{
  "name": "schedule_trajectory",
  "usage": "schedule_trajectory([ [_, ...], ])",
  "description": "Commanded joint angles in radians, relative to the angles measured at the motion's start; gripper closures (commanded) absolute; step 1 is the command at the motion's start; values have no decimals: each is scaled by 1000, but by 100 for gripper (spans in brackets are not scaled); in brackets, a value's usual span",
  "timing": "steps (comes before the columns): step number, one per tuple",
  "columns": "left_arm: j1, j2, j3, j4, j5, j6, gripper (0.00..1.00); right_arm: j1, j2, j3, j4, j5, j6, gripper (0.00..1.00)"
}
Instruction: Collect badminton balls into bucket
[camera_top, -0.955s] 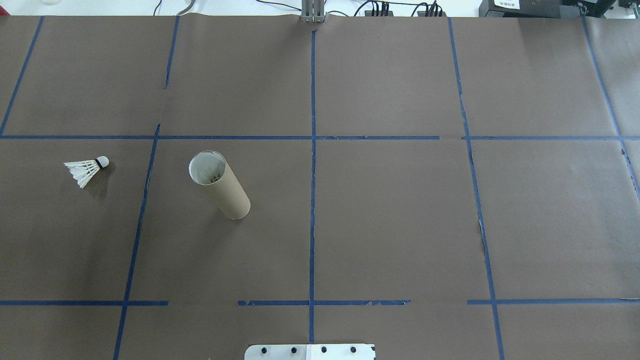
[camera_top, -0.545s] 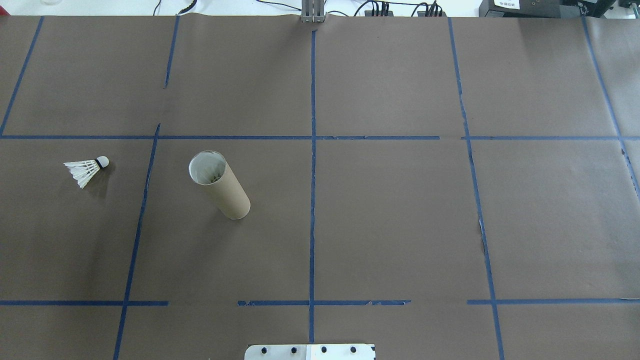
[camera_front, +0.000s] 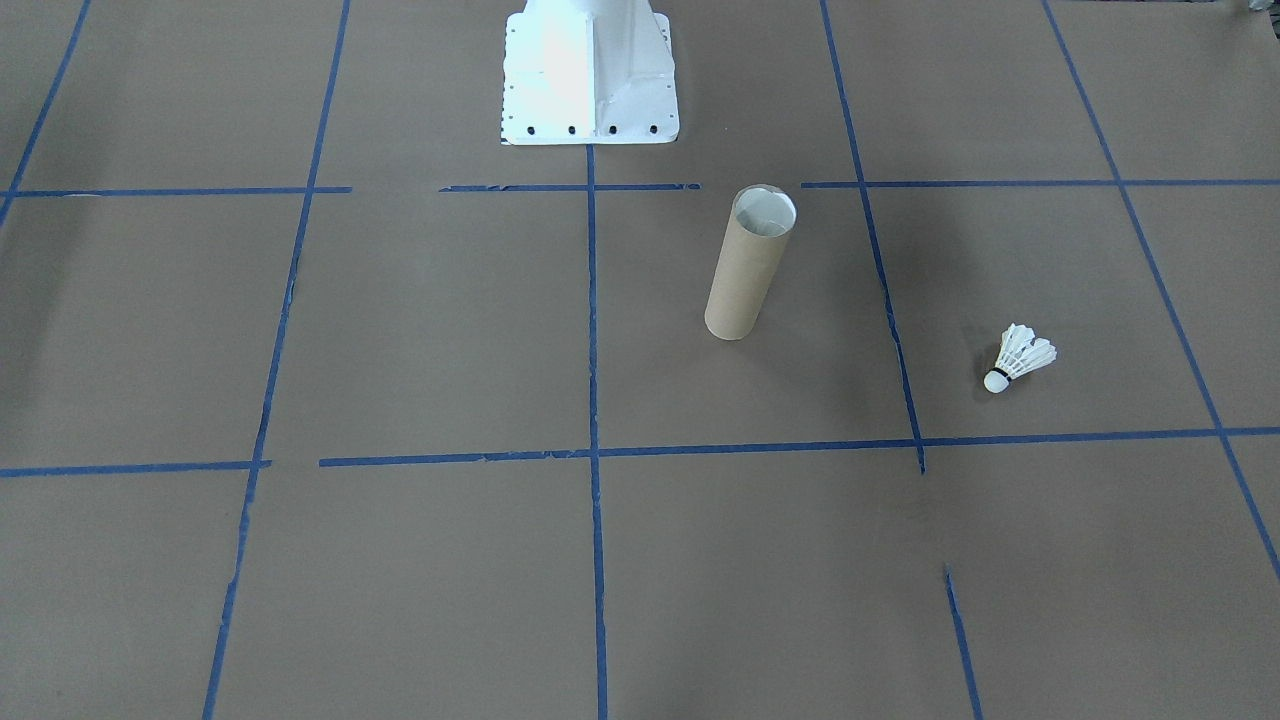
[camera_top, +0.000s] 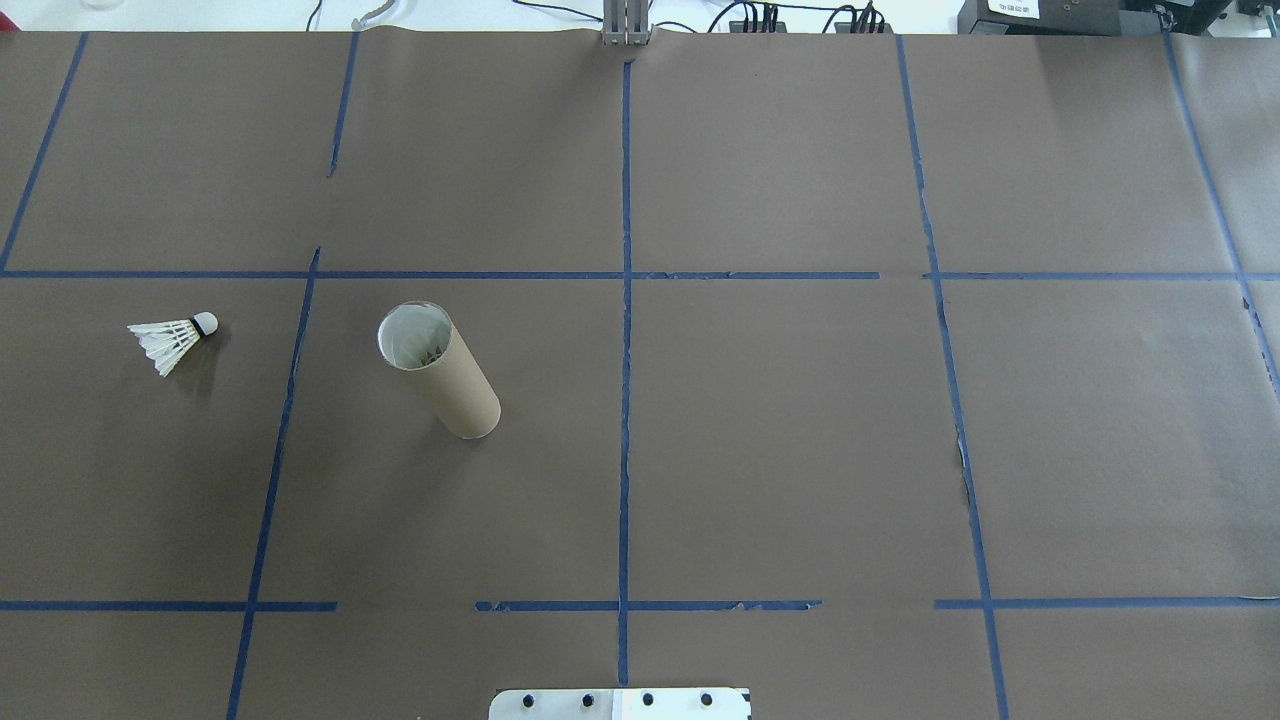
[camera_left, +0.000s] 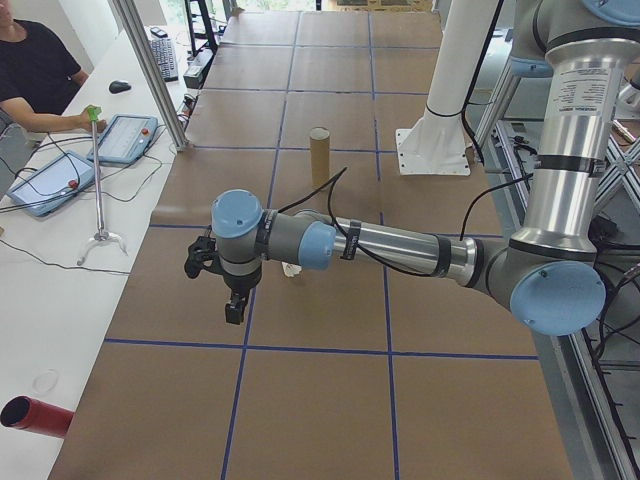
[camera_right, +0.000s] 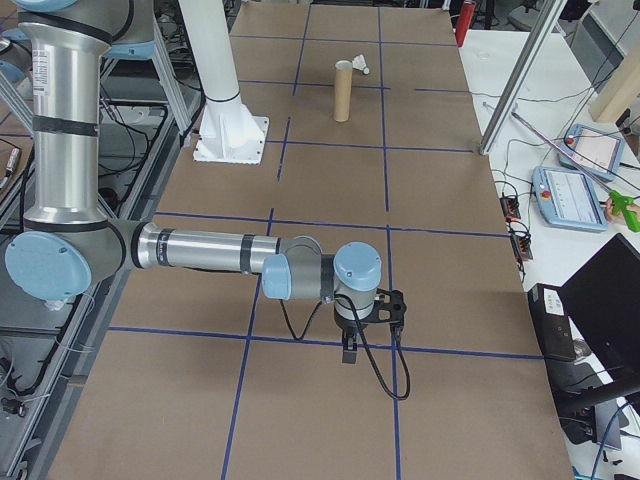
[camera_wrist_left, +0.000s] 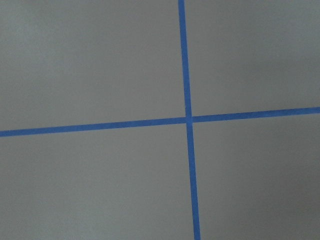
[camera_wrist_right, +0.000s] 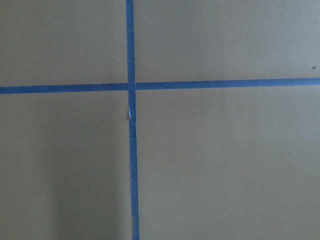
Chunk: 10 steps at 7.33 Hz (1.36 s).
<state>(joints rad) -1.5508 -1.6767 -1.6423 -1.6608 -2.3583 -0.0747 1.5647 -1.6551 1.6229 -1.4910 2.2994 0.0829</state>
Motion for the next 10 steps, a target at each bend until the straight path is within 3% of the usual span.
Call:
schedule_trajectory([
  [1,122,-34,12,-232,-48,-420,0,0,0,0,0,0,0,0],
  [2,133,-32,60,-328,-86,-521,0,0,0,0,0,0,0,0],
  [3,139,-32,120,-458,-176,-539,0,0,0,0,0,0,0,0],
  [5,194,-25,134,-601,-165,-786,0,0,0,0,0,0,0,0],
  [7,280,56,134,-852,-37,-1048,0,0,0,0,0,0,0,0],
  [8,349,96,134,-978,59,-1177,0,0,0,0,0,0,0,0],
  [10,447,123,134,-1079,157,-1359,0,0,0,0,0,0,0,0],
])
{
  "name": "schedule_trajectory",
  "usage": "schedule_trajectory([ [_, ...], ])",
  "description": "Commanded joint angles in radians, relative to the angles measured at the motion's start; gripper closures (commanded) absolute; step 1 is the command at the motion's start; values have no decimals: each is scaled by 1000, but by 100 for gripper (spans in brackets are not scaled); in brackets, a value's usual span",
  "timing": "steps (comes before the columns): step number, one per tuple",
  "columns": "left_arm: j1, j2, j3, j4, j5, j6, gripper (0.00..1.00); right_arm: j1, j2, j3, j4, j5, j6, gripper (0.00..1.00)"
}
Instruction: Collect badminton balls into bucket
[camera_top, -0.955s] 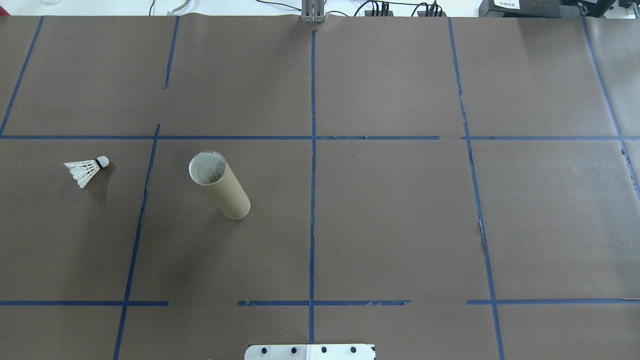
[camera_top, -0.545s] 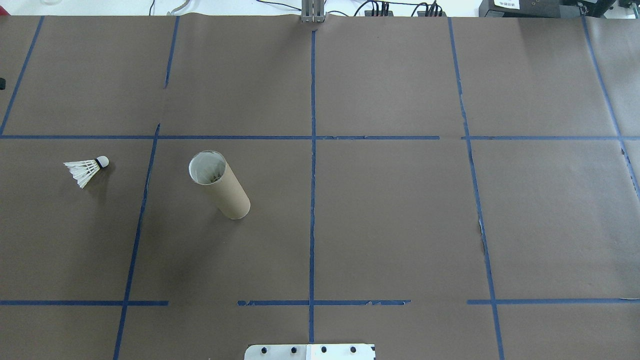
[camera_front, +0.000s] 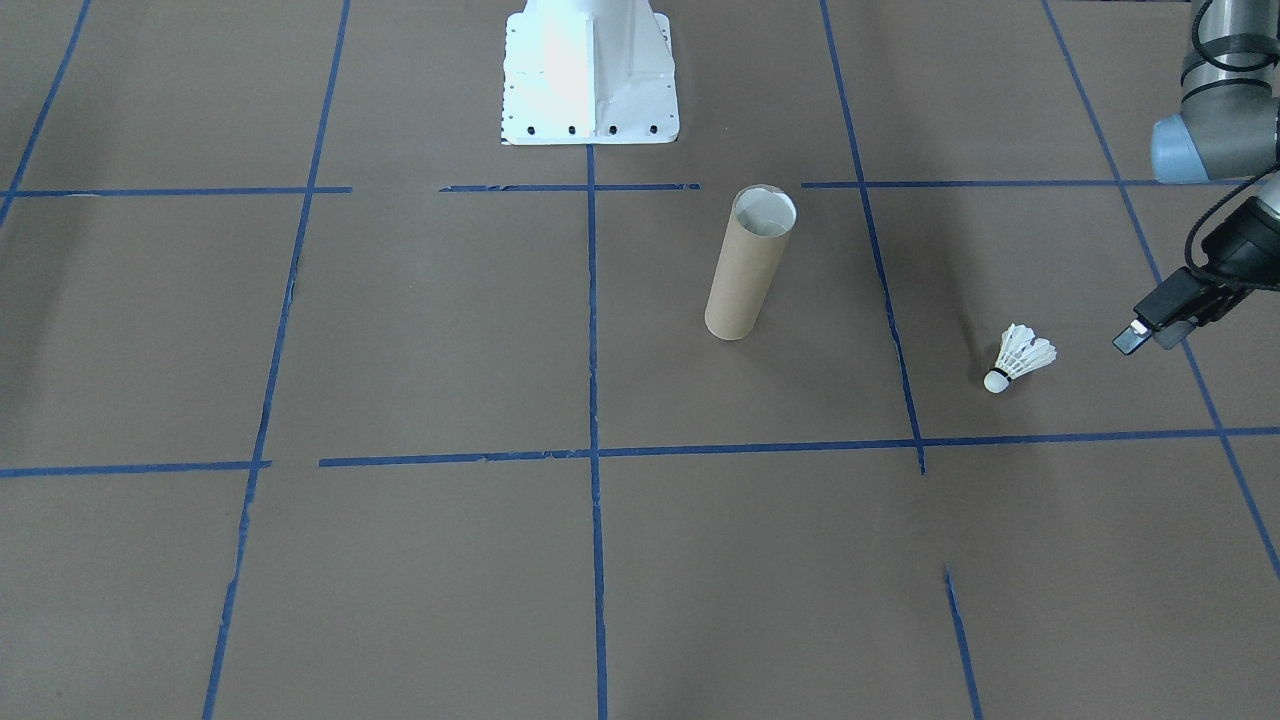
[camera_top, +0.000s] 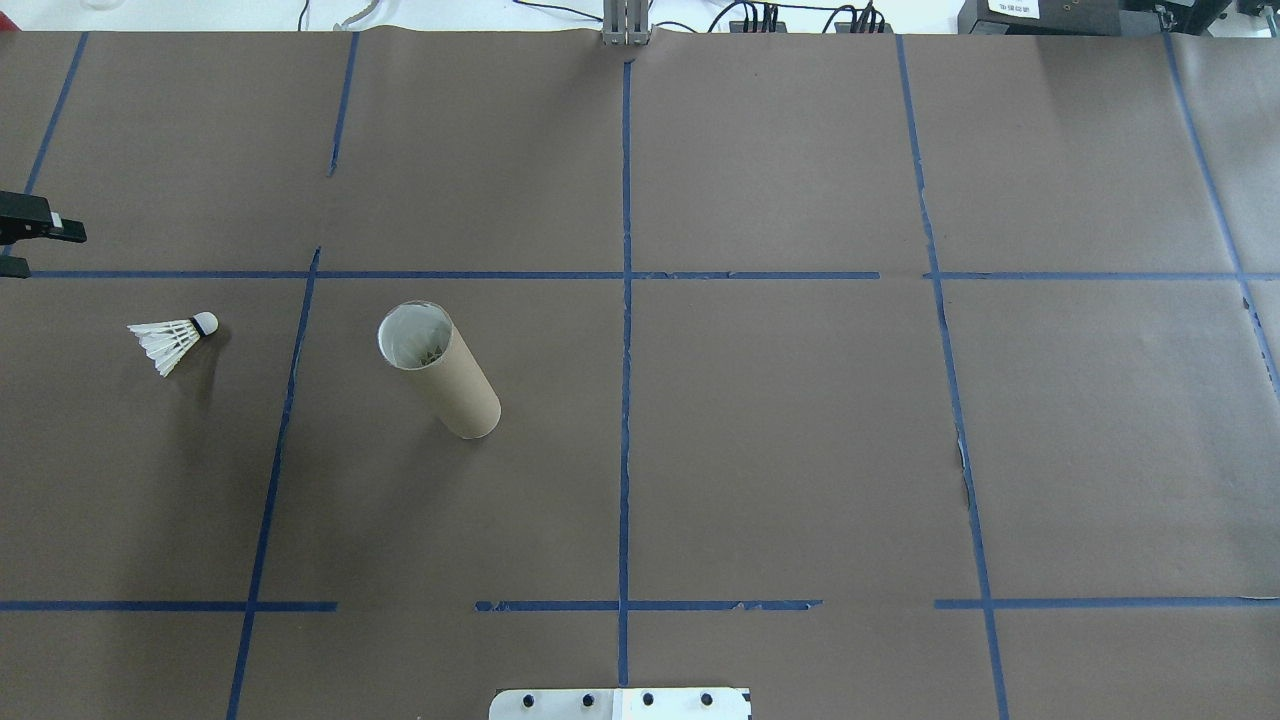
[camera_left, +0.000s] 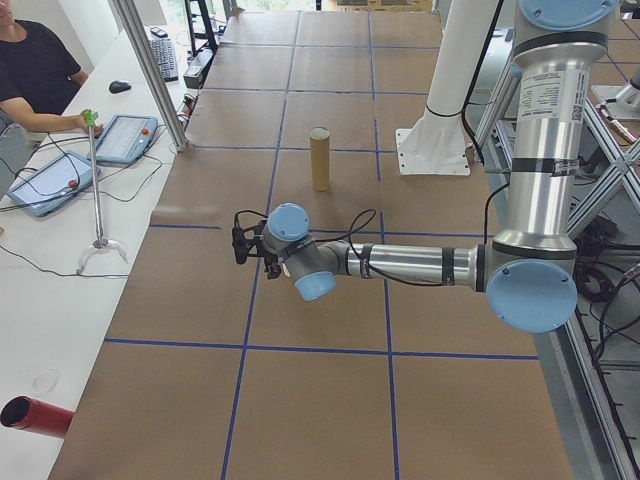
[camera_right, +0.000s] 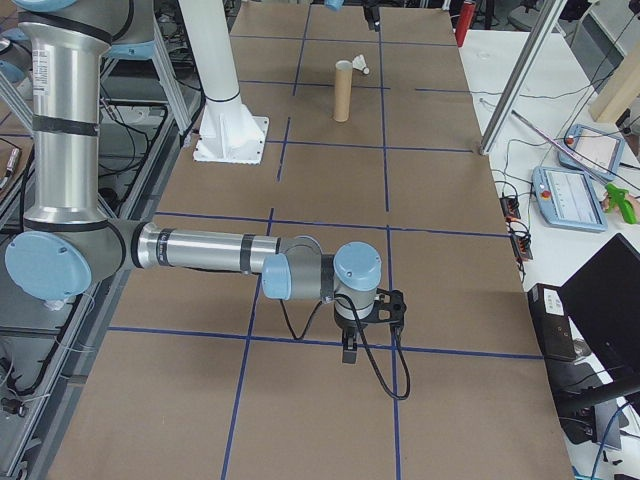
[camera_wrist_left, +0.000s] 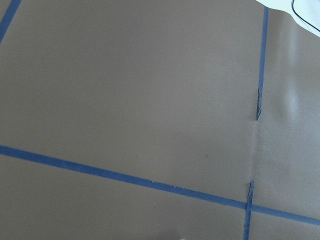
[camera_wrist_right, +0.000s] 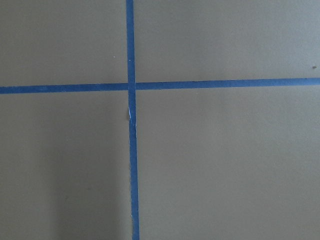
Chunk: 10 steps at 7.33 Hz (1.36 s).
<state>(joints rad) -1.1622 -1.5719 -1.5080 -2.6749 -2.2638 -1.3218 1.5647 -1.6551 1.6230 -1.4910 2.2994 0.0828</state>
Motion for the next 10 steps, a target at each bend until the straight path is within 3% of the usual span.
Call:
schedule_trajectory([
  [1,90,18,2,-69,116,-178,0,0,0,0,0,0,0,0],
  [5,245,16,34,-140,317,-367,0,0,0,0,0,0,0,0],
  [10,285,1,69,-140,317,-369,0,0,0,0,0,0,0,0],
])
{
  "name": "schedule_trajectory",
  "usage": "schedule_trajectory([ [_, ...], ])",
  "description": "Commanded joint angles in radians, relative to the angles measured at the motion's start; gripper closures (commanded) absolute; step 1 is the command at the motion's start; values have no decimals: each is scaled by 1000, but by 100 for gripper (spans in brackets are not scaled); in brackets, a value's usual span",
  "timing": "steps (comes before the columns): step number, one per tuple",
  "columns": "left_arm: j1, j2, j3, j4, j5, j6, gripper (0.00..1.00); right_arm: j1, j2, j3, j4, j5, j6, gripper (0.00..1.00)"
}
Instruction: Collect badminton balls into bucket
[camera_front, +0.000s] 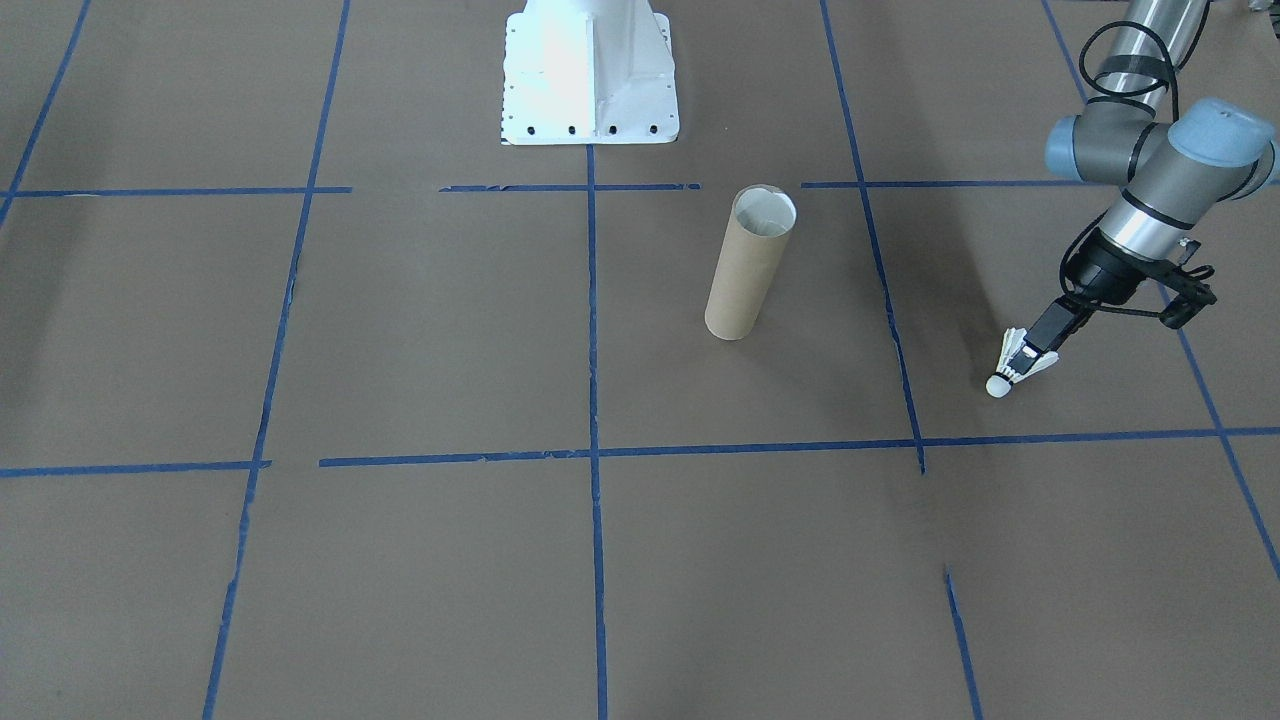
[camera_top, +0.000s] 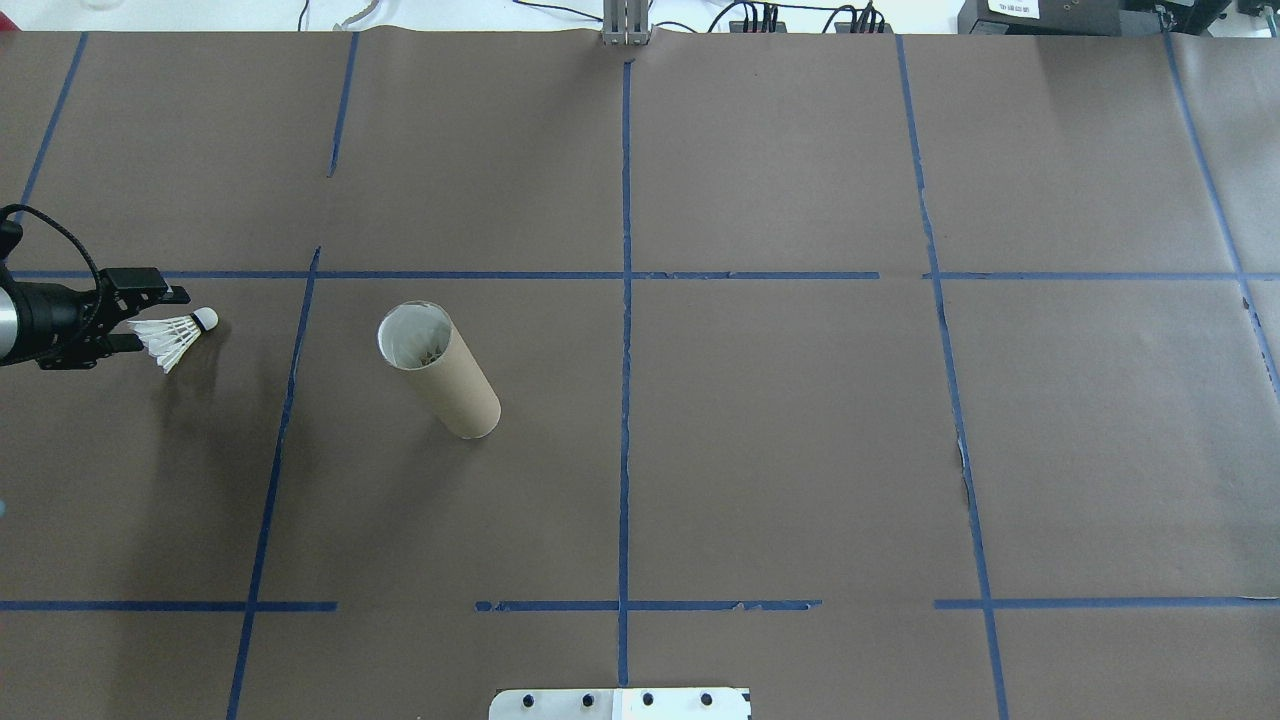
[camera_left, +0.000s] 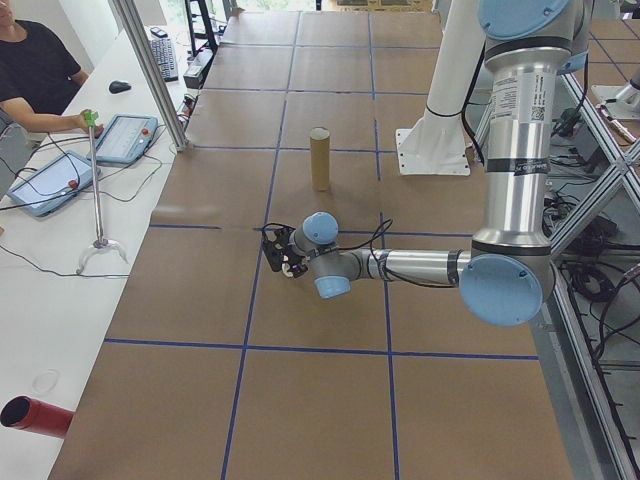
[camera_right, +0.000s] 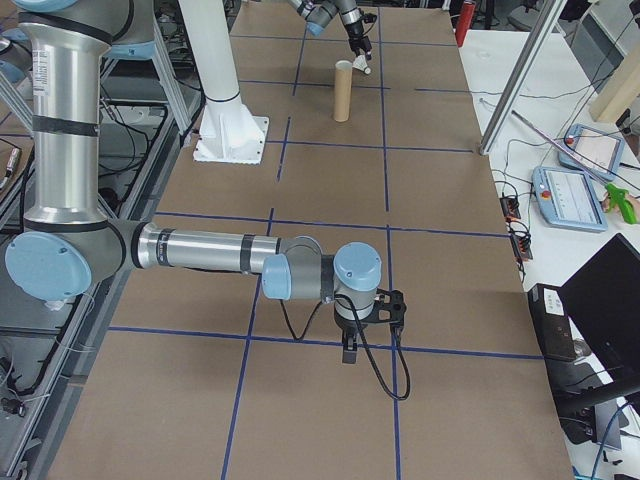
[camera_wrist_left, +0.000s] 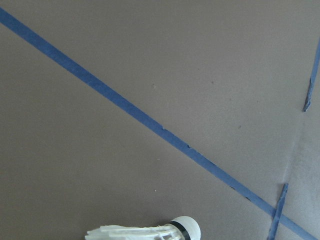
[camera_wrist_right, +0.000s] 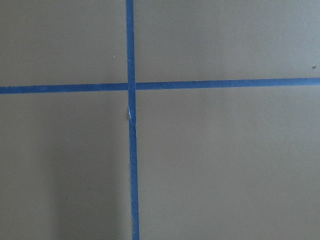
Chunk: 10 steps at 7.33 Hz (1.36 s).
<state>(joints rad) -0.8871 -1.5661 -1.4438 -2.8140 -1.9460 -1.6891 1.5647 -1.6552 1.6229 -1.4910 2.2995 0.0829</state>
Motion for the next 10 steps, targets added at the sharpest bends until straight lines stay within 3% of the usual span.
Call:
schedule_trajectory([
  [1,13,-6,5,-1,1,0,0,0,0,0,0,0,0,0],
  [2,14,-11,5,-1,-1,0,1,0,0,0,0,-2,0,0],
  [3,14,-12,2,-1,-2,-1,15,0,0,0,0,0,0,0],
  [4,14,-12,2,-1,-1,-1,39,0,0,0,0,0,0,0],
  [5,14,-14,0,-1,-1,-1,56,0,0,0,0,0,0,0],
  [7,14,-17,-3,-2,-2,-3,98,0,0,0,0,0,0,0],
  [9,13,-17,-38,-5,-23,5,100,0,0,-1,0,0,0,0],
  [10,10,-17,-62,-4,-97,0,100,0,0,0,0,0,0,0],
])
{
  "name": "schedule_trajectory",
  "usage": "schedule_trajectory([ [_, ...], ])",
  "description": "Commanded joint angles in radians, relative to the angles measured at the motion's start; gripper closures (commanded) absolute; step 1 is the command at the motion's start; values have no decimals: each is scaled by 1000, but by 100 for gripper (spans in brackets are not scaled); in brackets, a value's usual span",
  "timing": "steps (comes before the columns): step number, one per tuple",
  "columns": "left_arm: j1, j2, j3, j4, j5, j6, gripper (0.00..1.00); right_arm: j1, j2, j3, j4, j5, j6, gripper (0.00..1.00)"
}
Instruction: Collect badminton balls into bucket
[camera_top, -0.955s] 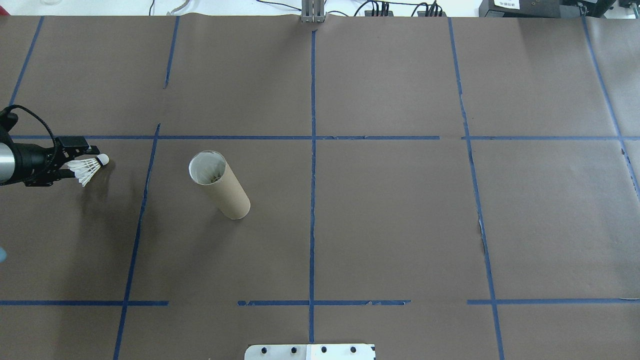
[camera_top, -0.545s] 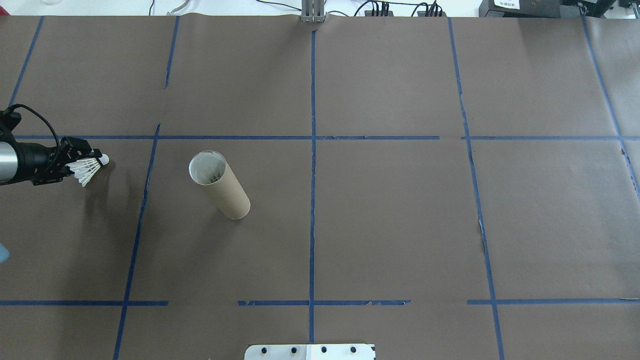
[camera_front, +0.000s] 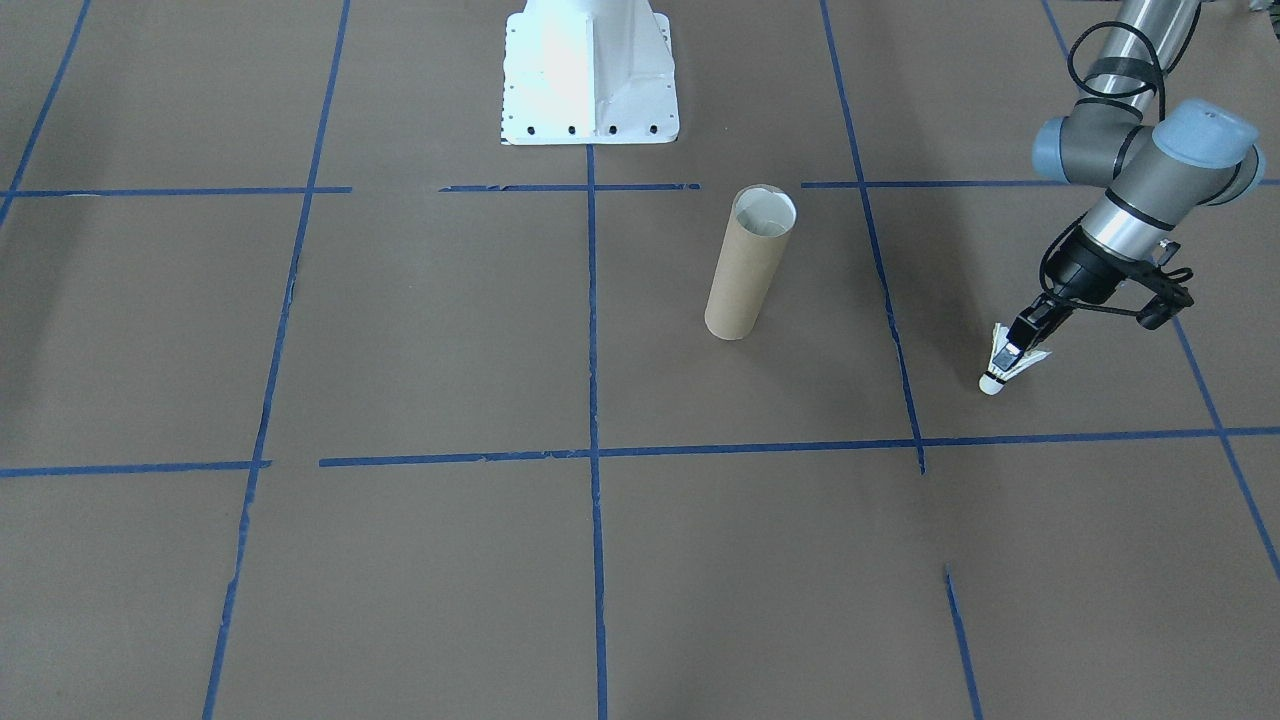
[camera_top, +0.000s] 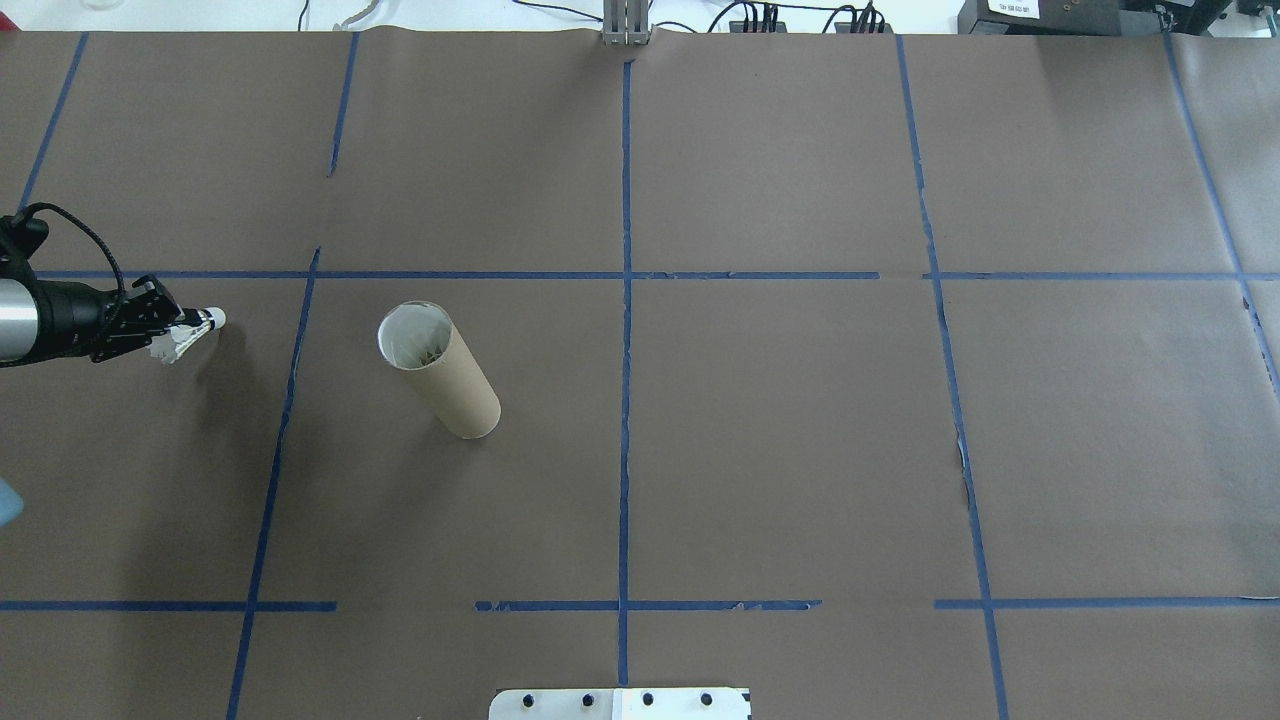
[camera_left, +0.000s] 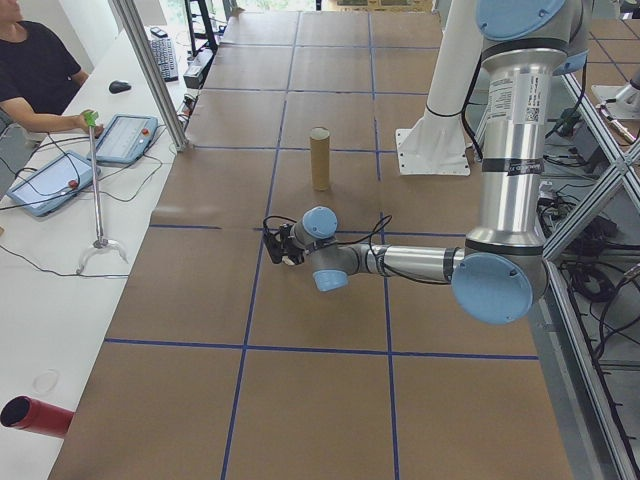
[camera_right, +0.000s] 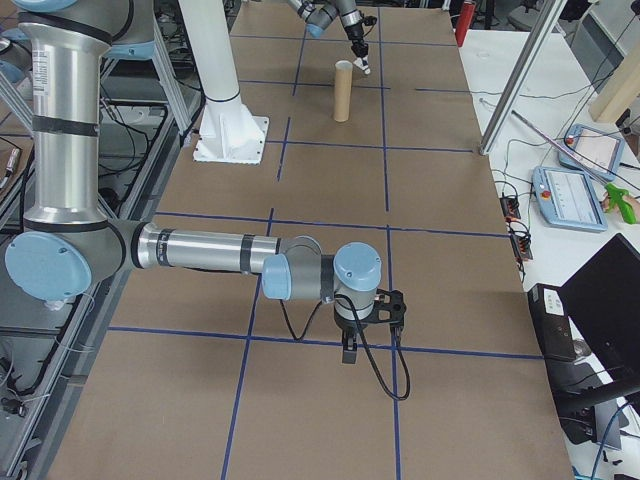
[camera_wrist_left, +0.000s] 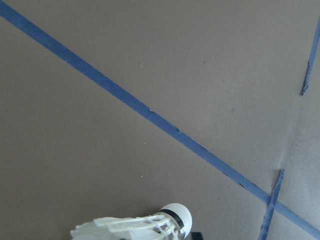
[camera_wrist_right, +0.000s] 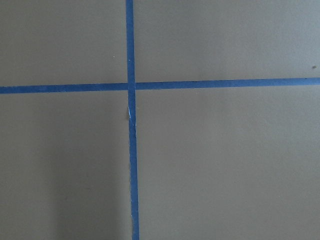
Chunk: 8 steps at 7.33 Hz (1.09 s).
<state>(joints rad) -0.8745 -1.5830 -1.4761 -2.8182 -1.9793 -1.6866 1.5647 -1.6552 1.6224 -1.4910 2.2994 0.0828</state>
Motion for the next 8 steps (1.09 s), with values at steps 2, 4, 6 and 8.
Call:
schedule_trajectory([
  [2,-39,-37,-73,25,-118,-5,100,0,0,1,0,0,0,0],
  [4,-183,-156,-181,305,-319,-2,100,0,0,1,0,0,0,0],
  [6,-211,-218,-298,515,-334,22,100,0,0,1,0,0,0,0],
  [8,-239,-262,-427,711,-331,135,100,0,0,1,0,0,0,0],
])
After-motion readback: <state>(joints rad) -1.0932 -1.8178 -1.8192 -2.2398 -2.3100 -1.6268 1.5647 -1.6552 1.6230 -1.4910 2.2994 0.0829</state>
